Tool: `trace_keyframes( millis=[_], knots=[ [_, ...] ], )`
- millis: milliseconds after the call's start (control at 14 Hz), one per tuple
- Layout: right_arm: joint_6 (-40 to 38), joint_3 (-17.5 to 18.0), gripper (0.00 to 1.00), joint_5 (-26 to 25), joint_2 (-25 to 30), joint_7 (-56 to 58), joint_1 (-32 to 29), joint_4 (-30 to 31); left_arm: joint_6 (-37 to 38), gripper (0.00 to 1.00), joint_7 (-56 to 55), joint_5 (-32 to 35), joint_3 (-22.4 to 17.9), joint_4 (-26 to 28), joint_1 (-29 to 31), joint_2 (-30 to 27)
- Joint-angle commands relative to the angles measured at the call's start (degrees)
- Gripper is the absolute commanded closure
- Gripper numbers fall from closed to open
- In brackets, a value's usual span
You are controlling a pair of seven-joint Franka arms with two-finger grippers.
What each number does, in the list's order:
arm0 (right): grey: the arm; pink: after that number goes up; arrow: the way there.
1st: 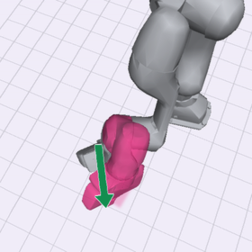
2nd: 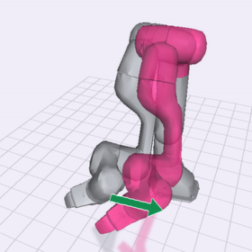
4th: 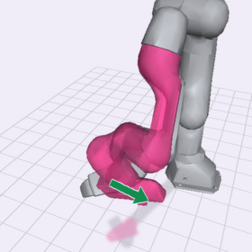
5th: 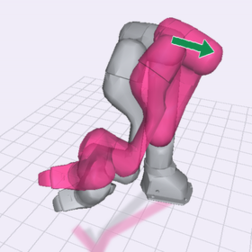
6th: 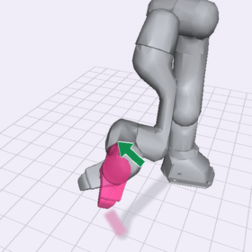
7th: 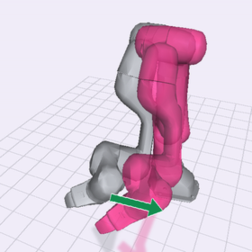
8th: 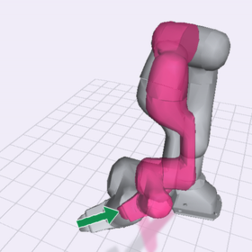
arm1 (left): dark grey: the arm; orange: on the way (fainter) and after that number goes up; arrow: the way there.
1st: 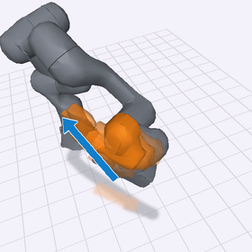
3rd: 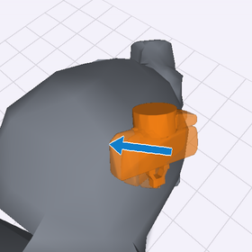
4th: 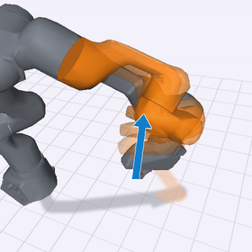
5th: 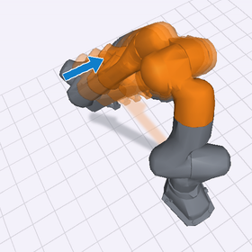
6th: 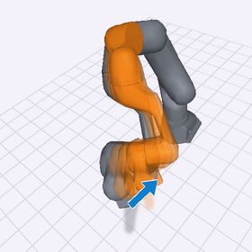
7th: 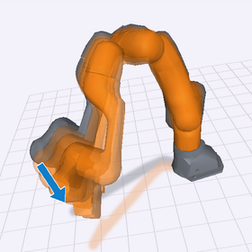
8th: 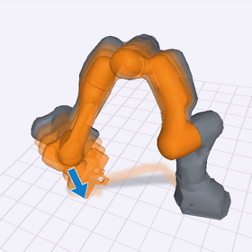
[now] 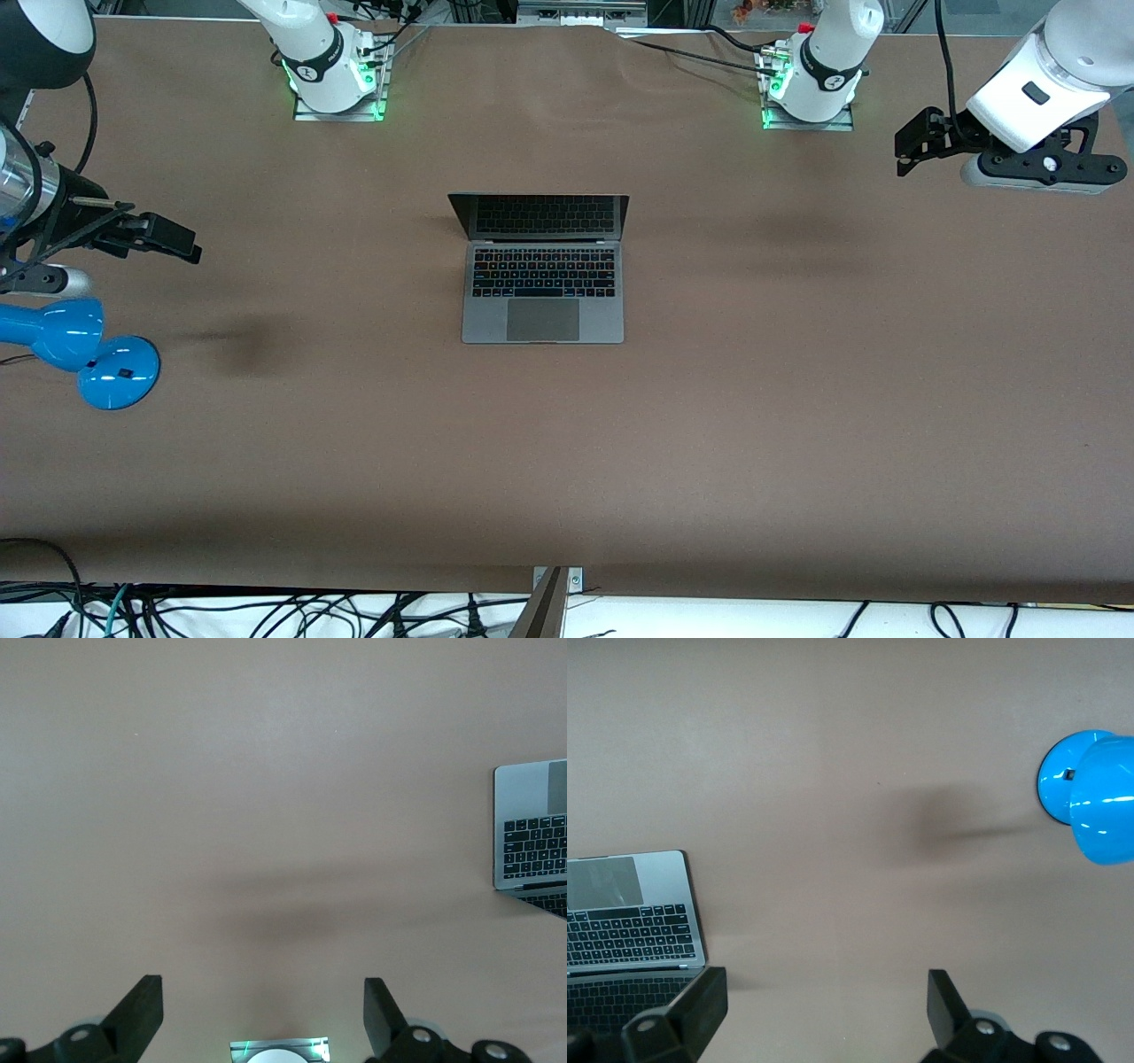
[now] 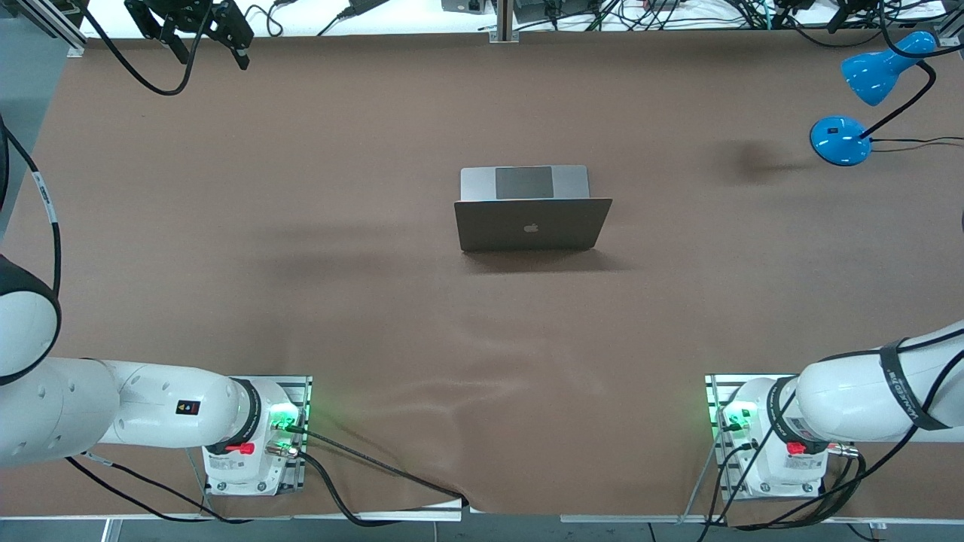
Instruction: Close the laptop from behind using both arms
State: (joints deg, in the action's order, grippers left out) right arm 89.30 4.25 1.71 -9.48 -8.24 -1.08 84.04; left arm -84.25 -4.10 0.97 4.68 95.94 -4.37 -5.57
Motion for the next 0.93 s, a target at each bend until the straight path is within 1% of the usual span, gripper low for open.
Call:
trace_keyframes(
  millis=[0,500,714,857],
  knots=[
    [-1.05,1.02,0.00,-0.12,0.34,-0.54,-1.12,-0.54,-0.39,0.00,-0.30,-1.32,0.33,0.91,0.59,-0.93],
    [-0.53,0.85,0.00,-0.13,0.25,-0.37,-1.21,-0.54,-0.39,0.00,-0.30,-1.23,0.33,0.83,0.59,-0.93],
    [-0.26,0.93,0.00,-2.05,-0.01,-0.37,-1.21,-0.54,-0.30,0.00,-0.30,-1.23,0.33,0.65,0.59,-0.93],
    [-0.17,0.93,0.00,-2.15,-0.01,-0.37,-1.21,-0.54,-0.30,0.00,-0.30,-1.32,0.33,0.56,0.59,-0.93]
  ],
)
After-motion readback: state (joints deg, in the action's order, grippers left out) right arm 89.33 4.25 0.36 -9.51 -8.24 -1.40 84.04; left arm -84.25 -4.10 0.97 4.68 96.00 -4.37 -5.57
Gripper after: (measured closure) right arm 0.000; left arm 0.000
